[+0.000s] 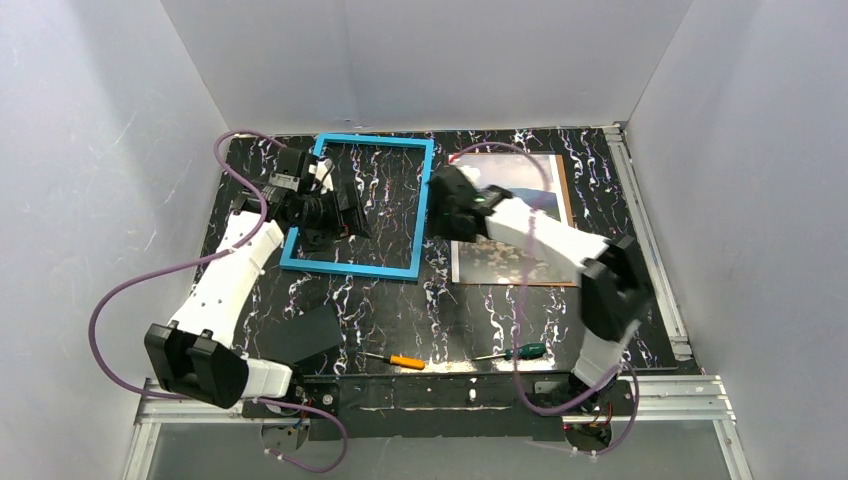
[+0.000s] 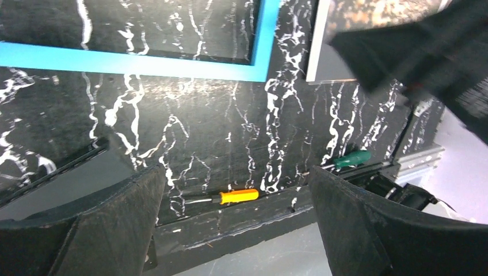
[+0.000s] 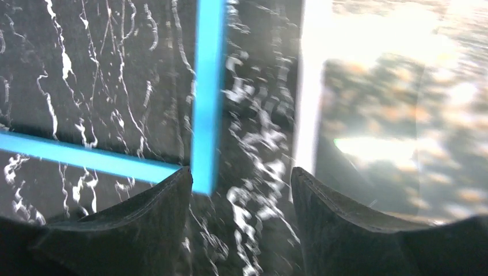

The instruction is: Take the photo out of the frame

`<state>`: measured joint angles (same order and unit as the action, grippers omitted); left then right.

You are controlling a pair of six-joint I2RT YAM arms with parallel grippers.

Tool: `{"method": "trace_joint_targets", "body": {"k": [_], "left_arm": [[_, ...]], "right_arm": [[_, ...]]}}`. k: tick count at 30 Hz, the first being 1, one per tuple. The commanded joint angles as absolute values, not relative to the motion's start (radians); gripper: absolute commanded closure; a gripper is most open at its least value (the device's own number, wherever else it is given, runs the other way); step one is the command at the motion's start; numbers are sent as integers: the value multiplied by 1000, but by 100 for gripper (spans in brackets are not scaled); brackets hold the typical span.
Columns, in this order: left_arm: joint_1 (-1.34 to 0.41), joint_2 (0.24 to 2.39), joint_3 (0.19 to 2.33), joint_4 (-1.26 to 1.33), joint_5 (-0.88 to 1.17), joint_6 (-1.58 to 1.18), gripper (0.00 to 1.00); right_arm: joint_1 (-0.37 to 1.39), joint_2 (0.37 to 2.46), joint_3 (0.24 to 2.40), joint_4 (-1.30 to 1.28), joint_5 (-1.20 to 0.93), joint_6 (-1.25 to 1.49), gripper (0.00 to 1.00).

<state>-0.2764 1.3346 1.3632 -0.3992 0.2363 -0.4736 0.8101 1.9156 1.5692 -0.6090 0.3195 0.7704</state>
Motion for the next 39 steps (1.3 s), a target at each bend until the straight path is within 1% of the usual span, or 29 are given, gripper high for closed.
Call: {"method": "trace_joint_targets", "body": {"k": [1, 3, 8, 13, 15, 17, 21, 25, 30, 35, 38, 39], "left_arm": [[-269, 1363, 1316, -379, 395, -478, 6], [-271, 1389, 1300, -345, 449, -497, 8], [-301, 1483, 1281, -277, 566, -549, 11], [-397, 1632, 1273, -209, 672, -603, 12], [-439, 1688, 1269, -179, 710, -638, 13], [-479, 1731, 1274, -157, 708, -664, 14], [-543, 1773, 1293, -118, 628, -694, 13], [-561, 1840, 1291, -10, 615, -803, 13], [-589, 1903, 1296, 91, 554, -825, 14], [-609, 1970, 1326, 112, 515, -826, 14], [-619, 2001, 1346, 113, 493, -804, 15], [-620, 2009, 1351, 116, 486, -799, 15]], "right_arm": [[668, 1550, 1291, -456, 224, 658, 30], [569, 1430, 1132, -414, 146, 628, 31], [361, 1186, 872, -386, 24, 575, 34], [235, 1052, 757, -444, 14, 508, 38], [192, 1033, 732, -449, -40, 497, 41], [161, 1039, 717, -443, -76, 483, 45], [142, 1101, 731, -442, -95, 463, 52], [118, 1191, 752, -407, -122, 458, 59], [68, 1291, 791, -414, -99, 421, 68], [18, 1336, 808, -405, -101, 396, 73], [11, 1348, 811, -398, -101, 385, 74], [-16, 1354, 812, -396, -103, 381, 74]]}}
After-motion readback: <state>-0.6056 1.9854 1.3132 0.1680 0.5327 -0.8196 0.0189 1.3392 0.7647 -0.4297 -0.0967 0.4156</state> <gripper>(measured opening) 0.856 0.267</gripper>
